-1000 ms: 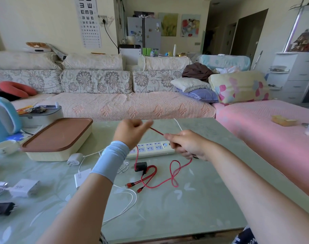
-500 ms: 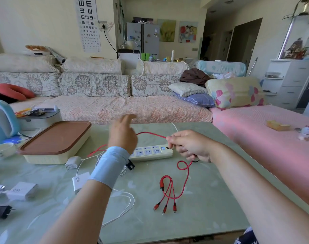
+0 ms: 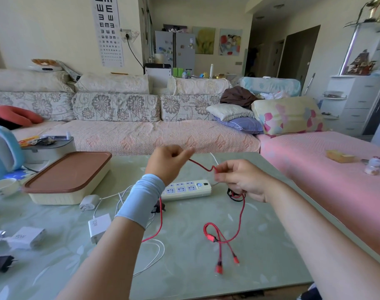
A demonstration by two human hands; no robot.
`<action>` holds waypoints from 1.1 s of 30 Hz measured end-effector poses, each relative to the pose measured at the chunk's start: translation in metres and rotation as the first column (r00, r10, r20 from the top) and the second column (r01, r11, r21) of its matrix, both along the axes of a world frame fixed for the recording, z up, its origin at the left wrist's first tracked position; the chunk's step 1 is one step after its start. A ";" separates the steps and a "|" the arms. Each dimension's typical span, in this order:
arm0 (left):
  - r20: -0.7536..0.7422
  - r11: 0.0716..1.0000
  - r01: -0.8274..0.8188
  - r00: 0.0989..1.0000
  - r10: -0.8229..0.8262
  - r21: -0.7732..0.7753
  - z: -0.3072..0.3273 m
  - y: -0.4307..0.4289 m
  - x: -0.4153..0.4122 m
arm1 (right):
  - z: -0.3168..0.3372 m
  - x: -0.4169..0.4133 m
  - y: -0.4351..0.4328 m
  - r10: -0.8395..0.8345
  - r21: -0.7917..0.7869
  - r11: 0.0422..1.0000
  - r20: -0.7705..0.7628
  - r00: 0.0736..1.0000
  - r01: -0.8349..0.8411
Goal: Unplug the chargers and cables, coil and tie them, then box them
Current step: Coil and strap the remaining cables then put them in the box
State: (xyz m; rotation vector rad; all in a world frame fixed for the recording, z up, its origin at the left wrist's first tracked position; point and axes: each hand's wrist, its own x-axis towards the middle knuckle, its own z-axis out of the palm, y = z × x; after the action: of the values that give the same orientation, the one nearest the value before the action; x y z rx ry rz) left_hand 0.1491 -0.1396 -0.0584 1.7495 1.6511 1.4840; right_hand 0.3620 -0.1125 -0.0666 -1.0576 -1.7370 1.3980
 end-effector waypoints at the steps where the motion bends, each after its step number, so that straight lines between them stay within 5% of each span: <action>1: 0.033 0.999 -0.023 0.999 0.021 0.035 0.001 0.000 -0.002 | 0.001 0.002 0.000 -0.037 0.036 0.999 -0.030 0.999 0.038; 8: 0.247 0.968 -0.158 0.963 0.107 0.197 0.007 0.006 0.002 | 0.013 0.016 -0.002 -0.030 0.218 0.976 0.070 0.997 0.014; 17: 0.412 0.910 -0.308 0.894 0.176 0.279 0.017 0.009 -0.009 | 0.021 0.035 -0.004 0.203 -0.138 0.969 -0.017 0.979 -0.203; 20: 0.493 0.891 -0.368 0.846 0.203 0.266 0.018 0.010 -0.026 | 0.017 0.040 0.000 0.151 -0.113 0.982 -0.010 0.989 -0.151; 23: 0.419 0.887 -0.353 0.883 0.211 0.298 0.019 0.009 -0.030 | 0.012 0.037 0.003 0.040 0.007 0.999 -0.015 0.999 -0.039; 27: 0.380 0.906 -0.345 0.894 0.238 0.243 0.017 0.013 -0.036 | 0.008 0.029 0.008 -0.045 0.110 0.993 0.112 0.993 0.033; 33: 0.356 0.908 -0.319 0.910 0.213 0.272 0.020 0.010 -0.029 | 0.004 0.025 0.010 0.122 -0.043 0.992 0.467 0.876 -0.115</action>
State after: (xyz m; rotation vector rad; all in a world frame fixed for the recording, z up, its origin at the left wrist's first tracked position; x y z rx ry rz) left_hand 0.1206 -0.1297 -0.0385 1.3561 1.5909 2.1471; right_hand 0.3874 -0.1024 -0.0623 -1.4065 -2.1699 1.2966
